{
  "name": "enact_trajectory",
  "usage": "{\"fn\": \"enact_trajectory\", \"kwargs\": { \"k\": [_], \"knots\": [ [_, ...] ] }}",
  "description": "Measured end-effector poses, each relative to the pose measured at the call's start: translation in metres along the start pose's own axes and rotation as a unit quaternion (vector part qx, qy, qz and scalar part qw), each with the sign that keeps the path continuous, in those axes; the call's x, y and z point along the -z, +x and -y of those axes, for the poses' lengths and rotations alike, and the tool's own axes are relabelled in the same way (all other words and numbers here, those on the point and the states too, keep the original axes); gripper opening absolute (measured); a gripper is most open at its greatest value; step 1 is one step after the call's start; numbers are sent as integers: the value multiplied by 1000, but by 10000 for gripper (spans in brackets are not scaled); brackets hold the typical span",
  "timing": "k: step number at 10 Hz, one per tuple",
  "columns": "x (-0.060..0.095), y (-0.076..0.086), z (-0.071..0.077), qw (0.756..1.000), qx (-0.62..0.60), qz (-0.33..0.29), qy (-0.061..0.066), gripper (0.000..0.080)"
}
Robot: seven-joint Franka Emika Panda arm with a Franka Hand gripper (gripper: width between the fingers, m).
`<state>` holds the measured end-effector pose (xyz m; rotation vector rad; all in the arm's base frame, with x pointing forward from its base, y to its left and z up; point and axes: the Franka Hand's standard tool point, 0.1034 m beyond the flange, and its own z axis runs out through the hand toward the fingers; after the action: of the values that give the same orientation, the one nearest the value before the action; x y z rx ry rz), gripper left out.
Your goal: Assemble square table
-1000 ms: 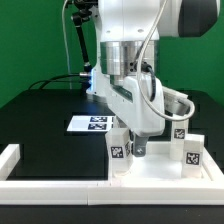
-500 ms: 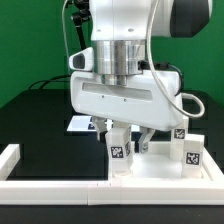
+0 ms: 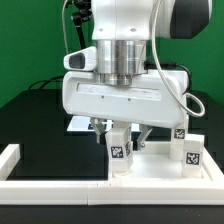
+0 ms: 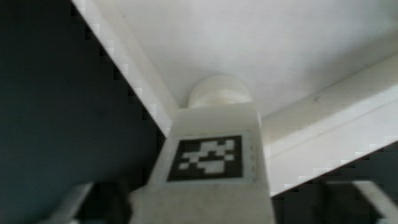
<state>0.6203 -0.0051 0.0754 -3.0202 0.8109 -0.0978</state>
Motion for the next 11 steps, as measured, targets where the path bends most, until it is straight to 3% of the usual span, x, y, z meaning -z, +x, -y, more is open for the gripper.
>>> {"fn": "enact_trajectory", "kwargs": {
  "k": [1,5,8,10,11],
  "knots": [
    [0,1,0,1000,1,-2,0,291],
    [0,1,0,1000,-8,-2,0,291],
    [-1,0,4,994,-107,-7,4,291],
    [-2,3,0,986,-165,-16,23,291],
    [-1,3,1,987,-159,-16,22,291]
  ]
}}
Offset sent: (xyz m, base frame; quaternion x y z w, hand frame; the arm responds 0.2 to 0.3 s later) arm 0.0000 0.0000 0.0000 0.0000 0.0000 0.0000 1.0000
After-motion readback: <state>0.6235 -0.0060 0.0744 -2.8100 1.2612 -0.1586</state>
